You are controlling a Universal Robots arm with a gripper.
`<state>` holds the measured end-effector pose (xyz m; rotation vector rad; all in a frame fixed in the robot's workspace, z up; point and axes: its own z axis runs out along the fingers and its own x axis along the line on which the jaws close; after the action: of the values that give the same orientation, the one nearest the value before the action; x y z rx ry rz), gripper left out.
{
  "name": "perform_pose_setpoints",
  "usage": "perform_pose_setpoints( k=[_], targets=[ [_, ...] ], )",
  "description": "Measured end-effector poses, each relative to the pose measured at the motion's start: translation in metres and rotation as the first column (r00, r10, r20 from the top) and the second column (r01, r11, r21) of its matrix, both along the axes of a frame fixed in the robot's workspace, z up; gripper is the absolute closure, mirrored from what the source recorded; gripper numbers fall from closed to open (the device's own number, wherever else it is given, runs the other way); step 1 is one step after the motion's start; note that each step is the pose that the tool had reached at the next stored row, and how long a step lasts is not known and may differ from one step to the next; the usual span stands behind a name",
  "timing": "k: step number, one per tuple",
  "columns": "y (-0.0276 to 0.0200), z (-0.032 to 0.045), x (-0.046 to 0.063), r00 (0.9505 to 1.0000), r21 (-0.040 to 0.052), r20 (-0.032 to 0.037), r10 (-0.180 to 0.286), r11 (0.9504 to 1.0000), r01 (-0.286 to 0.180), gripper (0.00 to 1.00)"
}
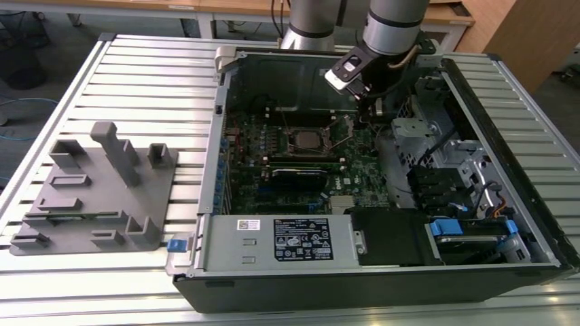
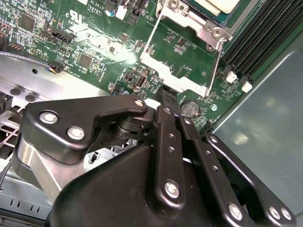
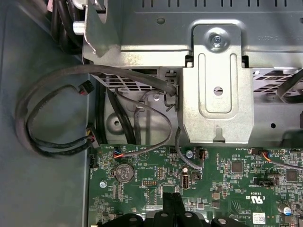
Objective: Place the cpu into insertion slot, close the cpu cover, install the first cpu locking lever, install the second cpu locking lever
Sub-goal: 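Close the cpu cover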
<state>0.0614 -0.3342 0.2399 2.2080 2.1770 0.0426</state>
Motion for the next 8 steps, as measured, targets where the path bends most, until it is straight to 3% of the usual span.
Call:
perform_pose_setpoints(
  k=[8],
  targets=[
    [0.0000, -0.0001, -0.0008, 1.0000, 0.0001, 0.0000, 0.000, 1.0000, 0.000, 0.89]
  ],
)
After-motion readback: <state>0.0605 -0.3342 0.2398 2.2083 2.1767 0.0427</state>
